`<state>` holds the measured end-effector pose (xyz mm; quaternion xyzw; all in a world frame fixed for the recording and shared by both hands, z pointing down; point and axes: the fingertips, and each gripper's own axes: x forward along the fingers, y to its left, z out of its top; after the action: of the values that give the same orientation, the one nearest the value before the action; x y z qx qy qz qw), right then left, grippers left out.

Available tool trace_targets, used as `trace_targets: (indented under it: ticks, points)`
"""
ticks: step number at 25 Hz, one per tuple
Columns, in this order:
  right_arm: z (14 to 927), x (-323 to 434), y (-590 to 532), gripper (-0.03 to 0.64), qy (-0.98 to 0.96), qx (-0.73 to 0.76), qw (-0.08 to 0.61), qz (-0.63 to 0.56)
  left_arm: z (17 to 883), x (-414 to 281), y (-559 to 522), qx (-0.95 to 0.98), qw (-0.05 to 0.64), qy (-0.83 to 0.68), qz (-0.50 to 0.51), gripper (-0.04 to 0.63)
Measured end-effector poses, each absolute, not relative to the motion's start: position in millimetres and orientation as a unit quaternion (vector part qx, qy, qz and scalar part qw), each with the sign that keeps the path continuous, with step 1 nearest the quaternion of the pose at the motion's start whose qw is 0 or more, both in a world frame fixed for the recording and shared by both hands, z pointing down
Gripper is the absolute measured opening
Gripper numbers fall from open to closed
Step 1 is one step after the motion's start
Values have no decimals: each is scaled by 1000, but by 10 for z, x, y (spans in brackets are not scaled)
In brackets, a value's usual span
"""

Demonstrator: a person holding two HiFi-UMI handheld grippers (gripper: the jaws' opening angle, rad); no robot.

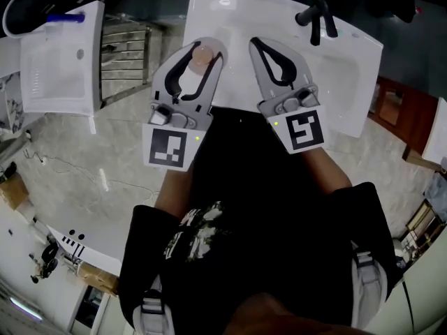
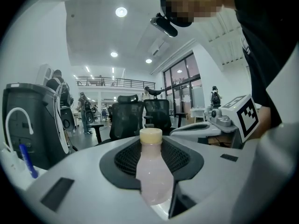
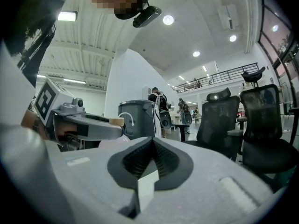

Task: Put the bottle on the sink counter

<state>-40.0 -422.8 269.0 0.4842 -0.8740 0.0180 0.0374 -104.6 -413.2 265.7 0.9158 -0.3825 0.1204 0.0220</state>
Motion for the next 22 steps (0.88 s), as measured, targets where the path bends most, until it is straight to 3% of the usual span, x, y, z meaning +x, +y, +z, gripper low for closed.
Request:
trace_targets:
  ticks: [22]
  points:
    - [3729,-640,-5493,-5,-850,513,89,78,3647,-1119,-5588,929,47,-336,145,147]
